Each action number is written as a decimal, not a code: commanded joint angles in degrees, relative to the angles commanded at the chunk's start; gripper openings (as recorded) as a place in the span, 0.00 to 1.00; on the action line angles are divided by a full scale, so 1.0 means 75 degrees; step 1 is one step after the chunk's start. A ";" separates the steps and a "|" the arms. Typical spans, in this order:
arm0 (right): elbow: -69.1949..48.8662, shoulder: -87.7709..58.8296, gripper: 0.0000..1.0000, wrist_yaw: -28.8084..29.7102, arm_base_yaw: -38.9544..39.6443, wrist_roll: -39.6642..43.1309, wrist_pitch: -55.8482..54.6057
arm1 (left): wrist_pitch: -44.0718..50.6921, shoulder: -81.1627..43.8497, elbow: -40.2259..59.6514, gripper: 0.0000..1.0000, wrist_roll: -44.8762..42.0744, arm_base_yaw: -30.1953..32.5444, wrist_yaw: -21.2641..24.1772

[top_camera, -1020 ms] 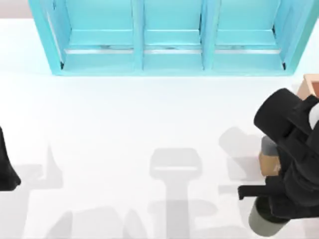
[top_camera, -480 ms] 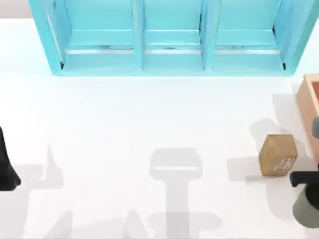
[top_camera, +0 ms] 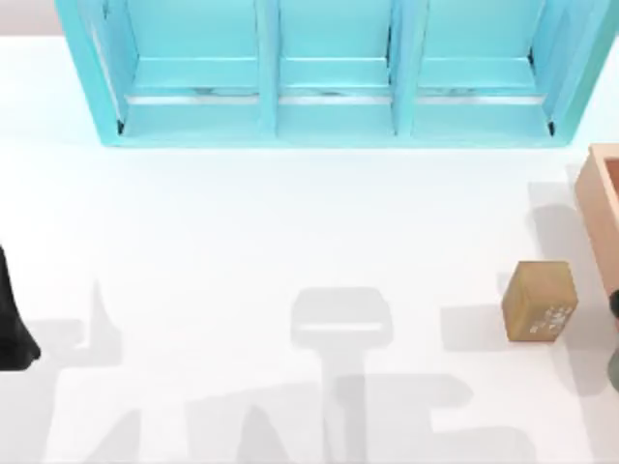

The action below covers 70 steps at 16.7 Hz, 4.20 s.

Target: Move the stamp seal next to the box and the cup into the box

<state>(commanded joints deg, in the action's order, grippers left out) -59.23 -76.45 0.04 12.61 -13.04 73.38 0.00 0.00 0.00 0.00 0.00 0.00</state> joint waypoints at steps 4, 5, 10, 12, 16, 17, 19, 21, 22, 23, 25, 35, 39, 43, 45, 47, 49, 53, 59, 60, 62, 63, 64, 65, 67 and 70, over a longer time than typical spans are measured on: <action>-0.0268 -0.0442 0.00 0.0110 -0.2545 0.2551 -0.0194 | 0.0000 0.0000 0.0000 1.00 0.0000 0.0000 0.0000; -0.0306 -0.0539 0.00 0.0145 -0.3195 0.3198 -0.0271 | 0.0000 0.0000 0.0000 1.00 0.0000 0.0000 0.0000; -0.0338 -0.0776 0.00 0.0276 -0.5294 0.5291 -0.0768 | 0.0000 0.0000 0.0000 1.00 0.0000 0.0000 0.0000; -0.0311 -0.0774 0.00 0.0292 -0.5582 0.5586 -0.0893 | 0.0000 0.0000 0.0000 1.00 0.0000 0.0000 0.0000; -0.0310 -0.0752 0.00 0.0297 -0.5577 0.5599 -0.0890 | 0.0000 0.0000 0.0000 1.00 0.0000 0.0000 0.0000; -0.0323 -0.0762 0.00 0.0286 -0.5585 0.5606 -0.0904 | 0.0000 0.0000 0.0000 1.00 0.0000 0.0000 0.0000; -0.0455 -0.0826 0.00 0.0146 -0.5652 0.5653 -0.1141 | 0.0000 0.0000 0.0000 1.00 0.0000 0.0000 0.0000; -0.0591 -0.0853 0.00 -0.0052 -0.5715 0.5664 -0.1667 | 0.0000 0.0000 0.0000 1.00 0.0000 0.0000 0.0000; -0.0628 -0.0876 0.00 -0.0159 -0.5727 0.5664 -0.1964 | 0.0000 0.0000 0.0000 1.00 0.0000 0.0000 0.0000; -0.0622 -0.0901 0.00 -0.0263 -0.5719 0.5665 -0.2262 | 0.0000 0.0000 0.0000 1.00 0.0000 0.0000 0.0000; -0.0495 -0.0957 0.00 -0.0410 -0.5656 0.5659 -0.2815 | 0.0000 0.0000 0.0000 1.00 0.0000 0.0000 0.0000; 0.1317 -0.1223 0.00 0.0303 -0.5395 0.5393 -0.2973 | 0.0000 0.0000 0.0000 1.00 0.0000 0.0000 0.0000; 0.1317 -0.1223 0.00 0.0303 -0.5395 0.5393 -0.2973 | 0.0000 0.0000 0.0000 1.00 0.0000 0.0000 0.0000; 0.1317 -0.1223 0.30 0.0303 -0.5395 0.5393 -0.2973 | 0.0000 0.0000 0.0000 1.00 0.0000 0.0000 0.0000; 0.1317 -0.1223 0.45 0.0303 -0.5395 0.5393 -0.2973 | 0.0000 0.0000 0.0000 1.00 0.0000 0.0000 0.0000; 0.1317 -0.1223 0.60 0.0303 -0.5395 0.5393 -0.2973 | 0.0000 0.0000 0.0000 1.00 0.0000 0.0000 0.0000; 0.1317 -0.1223 0.75 0.0303 -0.5395 0.5393 -0.2973 | 0.0000 0.0000 0.0000 1.00 0.0000 0.0000 0.0000; 0.1317 -0.1223 1.00 0.0303 -0.5395 0.5393 -0.2973 | 0.0000 0.0000 0.0000 1.00 0.0000 0.0000 0.0000; 0.1317 -0.1223 1.00 0.0303 -0.5395 0.5393 -0.2973 | 0.0000 0.0000 0.0000 1.00 0.0000 0.0000 0.0000; 0.1317 -0.1223 1.00 0.0303 -0.5395 0.5393 -0.2973 | 0.0000 0.0000 0.0000 1.00 0.0000 0.0000 0.0000; 0.1298 -0.1228 1.00 0.0293 -0.5413 0.5403 -0.2969 | 0.0000 0.0000 0.0000 1.00 0.0000 0.0000 0.0000; 0.1208 -0.1258 1.00 0.0248 -0.5475 0.5438 -0.2958 | 0.0000 0.0000 0.0000 1.00 0.0000 0.0000 0.0000; 0.1055 -0.1277 1.00 0.0180 -0.5559 0.5476 -0.2957 | 0.0000 0.0000 0.0000 1.00 0.0000 0.0000 0.0000; 0.0850 -0.1259 1.00 0.0098 -0.5639 0.5503 -0.2956 | 0.0000 0.0000 0.0000 1.00 0.0000 0.0000 0.0000; 0.0293 -0.1223 1.00 -0.0074 -0.5750 0.5539 -0.2822 | 0.0000 0.0000 0.0000 1.00 0.0000 0.0000 0.0000; -0.0694 -0.1090 1.00 -0.0269 -0.5633 0.5514 -0.2172 | 0.0000 0.0000 0.0000 1.00 0.0000 0.0000 0.0000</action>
<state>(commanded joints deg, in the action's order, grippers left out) -64.43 -84.63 -1.98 -29.63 28.31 57.09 0.00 0.00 0.00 0.00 0.00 0.00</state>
